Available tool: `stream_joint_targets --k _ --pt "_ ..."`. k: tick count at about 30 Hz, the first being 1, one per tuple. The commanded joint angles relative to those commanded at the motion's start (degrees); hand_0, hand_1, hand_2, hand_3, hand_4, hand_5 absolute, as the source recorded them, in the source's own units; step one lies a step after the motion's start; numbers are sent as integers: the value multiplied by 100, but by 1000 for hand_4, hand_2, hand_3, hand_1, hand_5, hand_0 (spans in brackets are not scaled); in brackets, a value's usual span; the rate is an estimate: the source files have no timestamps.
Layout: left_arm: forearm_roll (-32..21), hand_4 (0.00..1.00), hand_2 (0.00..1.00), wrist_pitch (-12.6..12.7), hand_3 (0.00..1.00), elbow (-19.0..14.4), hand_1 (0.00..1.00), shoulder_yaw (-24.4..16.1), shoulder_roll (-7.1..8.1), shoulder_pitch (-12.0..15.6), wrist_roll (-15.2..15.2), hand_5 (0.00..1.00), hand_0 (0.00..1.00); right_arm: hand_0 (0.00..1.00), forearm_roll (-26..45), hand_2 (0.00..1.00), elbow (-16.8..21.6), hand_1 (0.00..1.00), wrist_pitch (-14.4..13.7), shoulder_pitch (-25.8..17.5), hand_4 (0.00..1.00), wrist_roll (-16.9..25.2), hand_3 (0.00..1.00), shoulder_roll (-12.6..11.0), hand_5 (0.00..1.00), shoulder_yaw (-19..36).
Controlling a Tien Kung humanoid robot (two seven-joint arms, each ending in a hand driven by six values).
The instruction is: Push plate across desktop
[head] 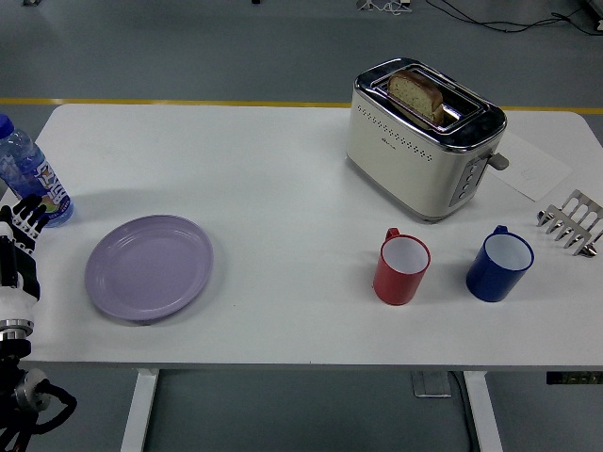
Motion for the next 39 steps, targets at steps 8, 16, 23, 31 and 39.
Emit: stream_joint_targets --k 8,16,23,31,39 --pt "-144 485 818 103 767 149 833 108 -149 -111 0 998 820 641 -20 634 0 619 10 12 365 -6 579 17 153 -1" --pt "-113 485 813 216 764 312 830 131 -269 -202 0 998 815 641 -51 634 0 618 22 33 365 -10 579 42 153 -7" --pt "-61 485 811 254 760 417 826 152 -297 -257 0 998 813 641 -77 634 0 618 31 48 365 -12 579 50 153 1" --pt "-70 477 809 301 754 488 823 227 -355 -262 0 998 808 641 -134 634 0 619 51 65 365 -23 579 74 153 5" --pt "51 477 808 406 746 517 820 317 -445 -294 0 998 805 641 -137 634 0 618 63 68 364 -30 578 102 153 -22"
